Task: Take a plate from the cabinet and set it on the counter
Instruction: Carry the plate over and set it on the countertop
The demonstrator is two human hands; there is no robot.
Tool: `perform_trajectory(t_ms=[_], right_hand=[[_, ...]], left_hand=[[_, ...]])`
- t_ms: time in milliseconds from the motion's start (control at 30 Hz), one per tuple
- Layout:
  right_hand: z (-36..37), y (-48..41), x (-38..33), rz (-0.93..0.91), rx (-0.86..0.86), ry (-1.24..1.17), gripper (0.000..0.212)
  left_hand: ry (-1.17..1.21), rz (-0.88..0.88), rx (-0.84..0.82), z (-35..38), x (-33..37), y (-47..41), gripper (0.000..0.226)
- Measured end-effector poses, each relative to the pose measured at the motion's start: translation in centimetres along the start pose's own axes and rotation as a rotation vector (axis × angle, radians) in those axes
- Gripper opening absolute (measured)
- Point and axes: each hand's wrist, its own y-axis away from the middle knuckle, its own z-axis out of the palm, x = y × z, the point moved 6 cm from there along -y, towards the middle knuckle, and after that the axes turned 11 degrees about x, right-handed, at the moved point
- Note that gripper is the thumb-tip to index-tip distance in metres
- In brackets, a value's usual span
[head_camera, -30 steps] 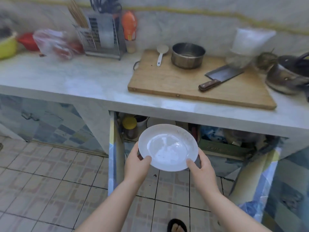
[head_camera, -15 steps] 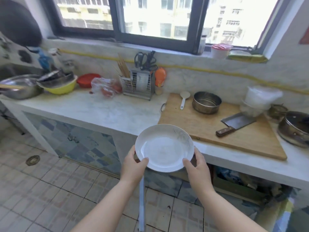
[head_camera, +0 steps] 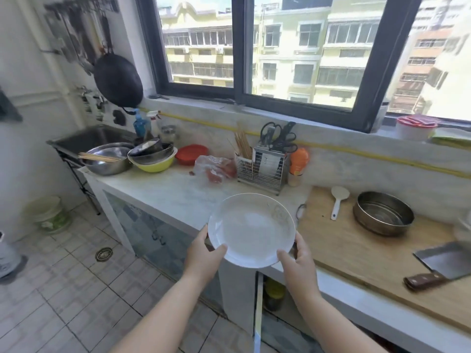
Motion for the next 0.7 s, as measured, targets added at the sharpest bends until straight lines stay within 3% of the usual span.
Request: perform_trajectory(t_ms=[333,700], right_hand=[[4.8,-7.5,-0.4,0.102,0.008,-0.045,0.043],[10.3,-12.7,-1.1,0.114,0.076,-0.046,0.049]], left_hand=[[0.016,0.006,0.013,1.0,1.6,-8.2,0.051],[-0.032,-0.019,-0.033,0.8,0.4,-17.6,0.041]])
